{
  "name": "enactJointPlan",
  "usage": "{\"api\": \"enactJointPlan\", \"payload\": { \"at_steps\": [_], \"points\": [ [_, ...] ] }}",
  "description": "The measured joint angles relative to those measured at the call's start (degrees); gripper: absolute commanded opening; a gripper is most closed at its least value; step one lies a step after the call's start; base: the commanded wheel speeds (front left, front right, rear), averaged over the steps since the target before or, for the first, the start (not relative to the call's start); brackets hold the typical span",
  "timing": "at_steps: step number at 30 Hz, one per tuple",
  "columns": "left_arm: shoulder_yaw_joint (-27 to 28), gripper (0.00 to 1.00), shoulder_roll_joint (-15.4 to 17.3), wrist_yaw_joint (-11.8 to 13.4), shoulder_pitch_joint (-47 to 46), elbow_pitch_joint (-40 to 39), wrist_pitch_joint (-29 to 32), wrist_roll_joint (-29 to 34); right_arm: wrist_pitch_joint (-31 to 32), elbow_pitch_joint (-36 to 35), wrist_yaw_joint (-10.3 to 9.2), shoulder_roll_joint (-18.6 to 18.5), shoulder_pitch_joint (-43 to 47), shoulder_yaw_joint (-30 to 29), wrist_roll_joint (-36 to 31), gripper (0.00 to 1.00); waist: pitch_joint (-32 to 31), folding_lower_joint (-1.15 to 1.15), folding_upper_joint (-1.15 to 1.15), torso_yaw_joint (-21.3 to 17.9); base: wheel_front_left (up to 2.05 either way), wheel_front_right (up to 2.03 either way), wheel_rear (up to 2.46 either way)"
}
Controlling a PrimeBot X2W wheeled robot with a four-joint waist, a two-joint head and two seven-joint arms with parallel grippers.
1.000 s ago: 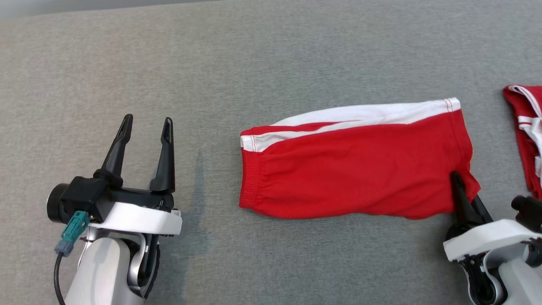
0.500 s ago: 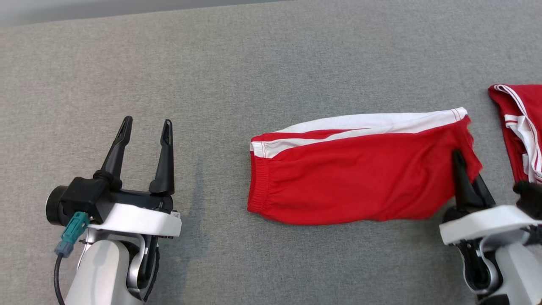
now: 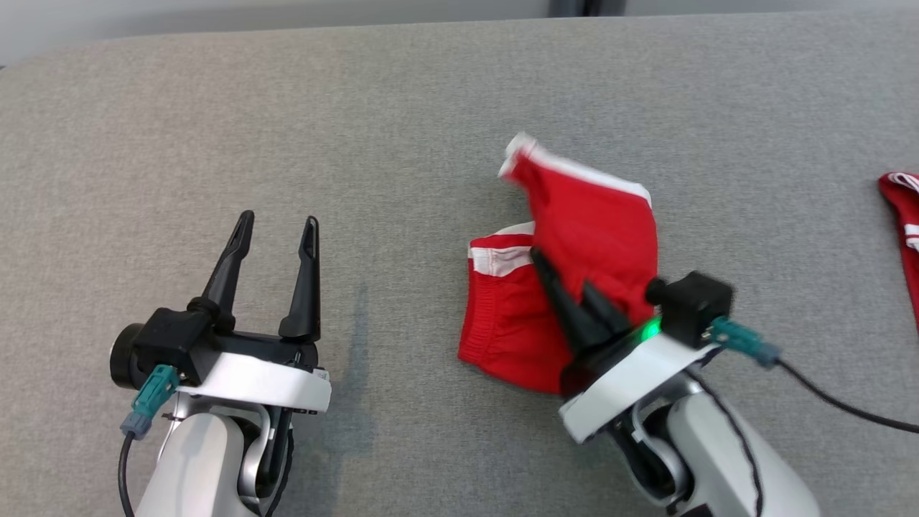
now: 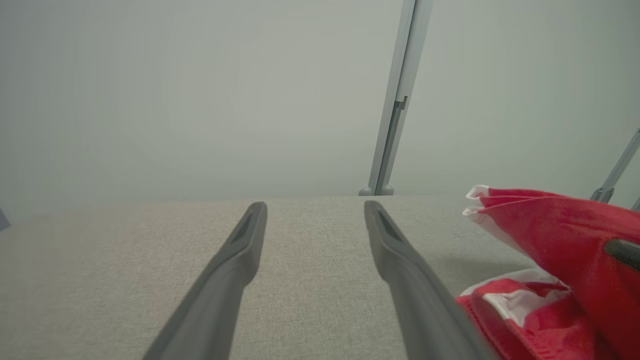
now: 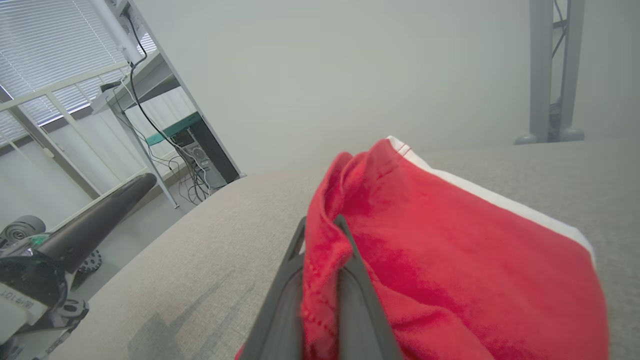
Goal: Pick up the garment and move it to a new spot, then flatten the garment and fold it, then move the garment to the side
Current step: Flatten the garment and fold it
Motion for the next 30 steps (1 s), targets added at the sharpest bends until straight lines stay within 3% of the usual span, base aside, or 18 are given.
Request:
{"api": "enactJointPlan", "payload": {
  "at_steps": [10, 11, 12, 13, 19, 24, 30],
  "points": [
    [-0.71, 1.0, -0.54, -0.13, -0.49, 1.62, -0.52, -0.65, -0.26, 7.71, -0.01, 0.1, 0.15, 11.5, 4.1, 0.0, 0.96, 0.0, 0.0, 2.76, 0.0, 0.0, 0.0],
    [-0.71, 1.0, -0.54, -0.12, -0.5, 1.69, -0.64, -0.66, -0.46, 8.12, -0.01, 0.12, 0.15, 11.93, 4.1, 0.18, 1.03, 0.0, 0.0, 2.77, 0.0, 0.0, 0.0],
    [-0.7, 1.0, -0.55, -0.12, -0.5, 1.78, -0.65, -0.67, -0.52, 8.72, -0.01, 0.15, 0.15, 12.24, 4.05, 0.73, 1.07, 0.0, 0.0, 2.75, 0.0, 0.0, 0.0],
    [-0.67, 1.0, -0.57, -0.08, -0.51, 1.89, -0.66, -0.76, -0.81, 9.22, -0.01, 0.13, 0.16, 12.45, 3.91, 1.0, 1.09, 0.0, 0.0, 2.71, 0.0, 0.0, 0.0],
    [-0.1, 1.0, -0.44, 0.22, -0.48, 2.32, -0.73, -0.81, -3.42, 7.69, -0.01, 0.12, 0.8, 12.77, 2.09, 1.0, 0.6, 0.0, 0.0, 1.83, 0.0, 0.0, 0.0],
    [0.75, 1.0, 0.01, 0.96, 0.21, 2.58, -0.75, -0.8, -5.24, 1.15, -0.01, -0.33, 2.6, 11.51, 0.76, 1.0, -0.62, 0.0, 0.0, 0.46, 0.0, 0.0, 0.0],
    [1.18, 1.0, 0.97, 1.75, 1.57, 2.43, -0.64, -0.65, -5.86, -6.06, -0.01, -2.77, 5.77, 3.87, -1.04, 1.0, -3.11, 0.0, 0.0, -1.41, 0.0, 0.0, 0.0]
  ]
}}
